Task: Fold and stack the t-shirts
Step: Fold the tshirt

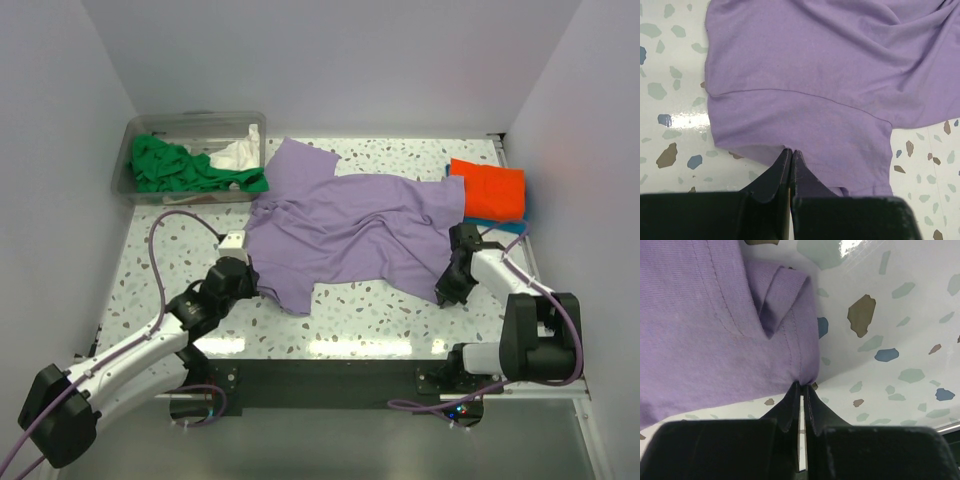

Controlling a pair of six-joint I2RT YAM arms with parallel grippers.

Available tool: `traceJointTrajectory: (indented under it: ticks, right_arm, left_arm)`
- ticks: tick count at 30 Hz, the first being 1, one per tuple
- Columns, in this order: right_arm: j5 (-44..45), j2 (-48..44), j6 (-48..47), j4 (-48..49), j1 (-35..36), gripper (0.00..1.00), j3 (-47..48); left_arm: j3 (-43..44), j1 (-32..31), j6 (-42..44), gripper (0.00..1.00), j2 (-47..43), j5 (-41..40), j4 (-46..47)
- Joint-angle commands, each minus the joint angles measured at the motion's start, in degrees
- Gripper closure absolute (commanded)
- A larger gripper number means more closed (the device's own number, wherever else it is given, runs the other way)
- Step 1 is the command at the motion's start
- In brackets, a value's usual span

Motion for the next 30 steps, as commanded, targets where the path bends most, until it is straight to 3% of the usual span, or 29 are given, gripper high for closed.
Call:
traceJointTrajectory:
  ticks: [1, 14, 30]
  right_arm:
    - [1.3, 1.6, 0.4, 2.9, -0.1, 1.0, -0.6]
    - [5.9, -19.2, -2.7, -9.9, -0.1, 1.0, 9.0]
    - [1.0, -30.2, -6.7, -16.9, -0.2, 1.0, 14.7]
  left_arm:
    - [-0.6, 0.3, 0.3, 1.0, -0.9, -0.6, 2.4]
    - [3.1, 0.3, -3.6, 1.0, -7.8, -6.7, -5.1]
    - [14.6, -2.1, -12.2, 1.0, -21.4, -7.3, -25.4]
